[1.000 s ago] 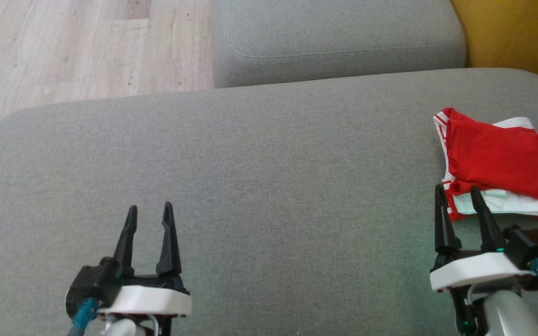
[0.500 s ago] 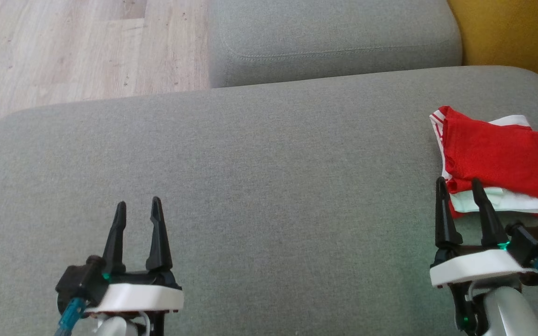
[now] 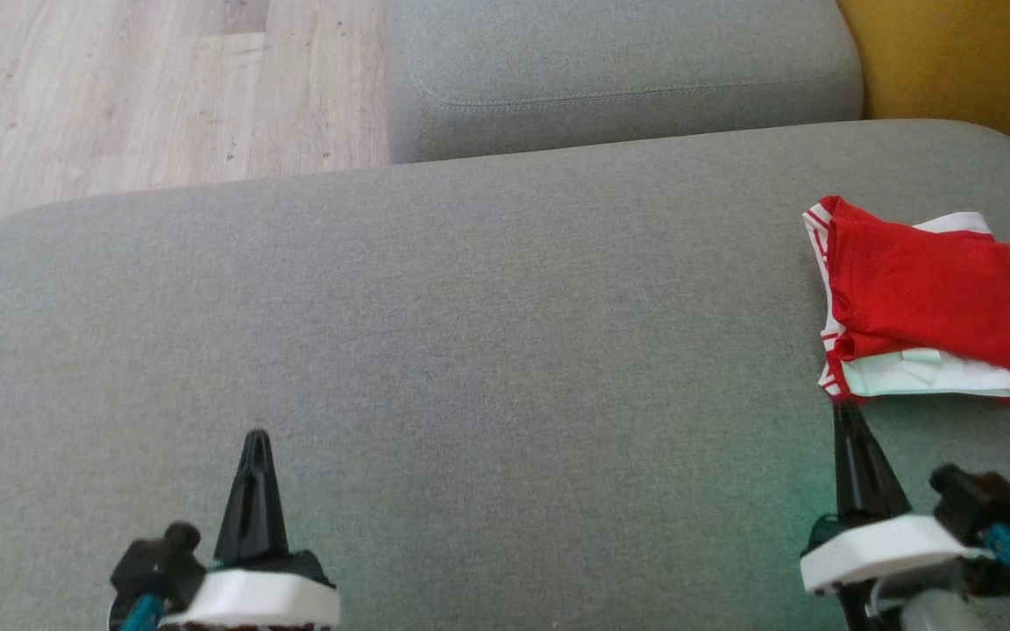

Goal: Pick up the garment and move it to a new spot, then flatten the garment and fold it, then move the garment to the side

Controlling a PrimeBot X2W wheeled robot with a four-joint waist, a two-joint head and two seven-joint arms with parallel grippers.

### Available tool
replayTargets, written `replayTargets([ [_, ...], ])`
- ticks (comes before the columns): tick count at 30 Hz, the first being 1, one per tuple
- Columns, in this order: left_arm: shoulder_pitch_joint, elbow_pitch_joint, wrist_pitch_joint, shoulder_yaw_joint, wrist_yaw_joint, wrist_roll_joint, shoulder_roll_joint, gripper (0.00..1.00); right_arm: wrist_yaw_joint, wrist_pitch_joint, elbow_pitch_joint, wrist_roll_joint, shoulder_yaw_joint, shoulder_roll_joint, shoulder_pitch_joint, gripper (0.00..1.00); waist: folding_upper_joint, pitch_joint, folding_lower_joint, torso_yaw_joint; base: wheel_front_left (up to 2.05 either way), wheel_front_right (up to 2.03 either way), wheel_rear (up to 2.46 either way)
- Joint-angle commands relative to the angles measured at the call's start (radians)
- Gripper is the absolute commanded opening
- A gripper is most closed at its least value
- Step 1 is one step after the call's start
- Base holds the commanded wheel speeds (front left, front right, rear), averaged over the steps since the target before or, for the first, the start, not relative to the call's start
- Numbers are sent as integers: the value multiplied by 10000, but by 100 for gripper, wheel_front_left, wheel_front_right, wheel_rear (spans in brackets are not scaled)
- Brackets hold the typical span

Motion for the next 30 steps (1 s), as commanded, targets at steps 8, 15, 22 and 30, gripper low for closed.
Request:
replayTargets([
  [8, -387, -287, 219, 200, -75, -851, 5, 0, -1, 239, -371, 978, -97, -10, -404, 0, 0, 10, 0, 12, 0, 0, 0],
  [15, -435, -284, 427, 346, -132, -1539, 8, 0, -1, 441, -432, 1742, -163, -12, -428, 0, 0, 19, 0, 21, 0, 0, 0],
  [22, -483, -281, 633, 492, -188, -2224, 11, 0, -1, 642, -489, 2501, -231, -15, -456, 0, 0, 28, 0, 30, 0, 0, 0],
  [30, -546, -277, 899, 681, -261, -3108, 14, 0, -2, 904, -561, 3482, -319, -18, -494, 0, 0, 39, 0, 41, 0, 0, 0],
])
